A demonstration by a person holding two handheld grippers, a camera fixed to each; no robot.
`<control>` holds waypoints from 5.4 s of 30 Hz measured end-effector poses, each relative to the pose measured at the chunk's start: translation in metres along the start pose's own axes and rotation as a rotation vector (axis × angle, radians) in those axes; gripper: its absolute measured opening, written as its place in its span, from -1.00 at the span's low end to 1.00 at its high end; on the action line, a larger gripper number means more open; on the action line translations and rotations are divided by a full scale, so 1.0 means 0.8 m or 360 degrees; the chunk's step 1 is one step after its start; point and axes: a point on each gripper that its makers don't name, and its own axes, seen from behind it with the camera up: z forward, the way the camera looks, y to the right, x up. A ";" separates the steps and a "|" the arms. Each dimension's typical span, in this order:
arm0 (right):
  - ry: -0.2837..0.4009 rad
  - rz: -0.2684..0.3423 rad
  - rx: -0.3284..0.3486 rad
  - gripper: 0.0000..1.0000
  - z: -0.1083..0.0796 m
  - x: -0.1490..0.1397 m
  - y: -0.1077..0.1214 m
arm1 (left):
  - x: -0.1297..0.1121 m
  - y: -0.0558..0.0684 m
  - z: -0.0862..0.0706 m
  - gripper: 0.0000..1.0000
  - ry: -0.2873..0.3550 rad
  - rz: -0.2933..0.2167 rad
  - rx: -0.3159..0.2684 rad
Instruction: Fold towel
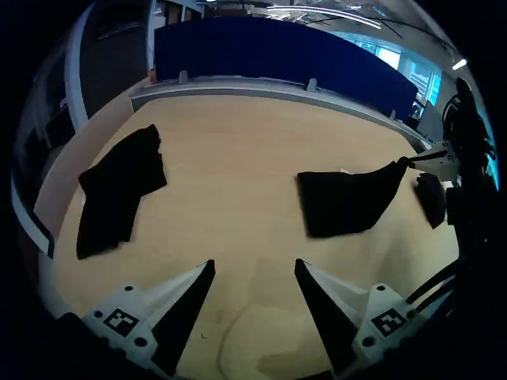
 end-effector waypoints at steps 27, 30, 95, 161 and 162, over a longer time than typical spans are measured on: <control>-0.0130 -0.0348 0.0377 -0.96 0.126 0.039 -0.144 | -0.001 -0.020 -0.050 0.86 0.0099 -0.0127 0.0048; -0.0170 -0.0359 0.0413 -0.97 0.143 0.027 -0.159 | -0.008 -0.023 -0.052 0.87 0.0096 -0.0147 0.0053; -0.0351 -0.0043 0.0280 0.03 0.094 -0.102 -0.116 | -0.001 -0.001 -0.030 0.87 0.0069 -0.0114 0.0025; 0.0095 -0.0136 -0.0097 -0.95 -0.044 0.102 0.009 | 0.088 0.038 -0.038 0.87 0.0239 0.0060 -0.0101; 0.0095 -0.0136 -0.0107 -0.95 -0.048 0.101 0.013 | 0.089 0.039 -0.038 0.87 0.0240 0.0065 -0.0104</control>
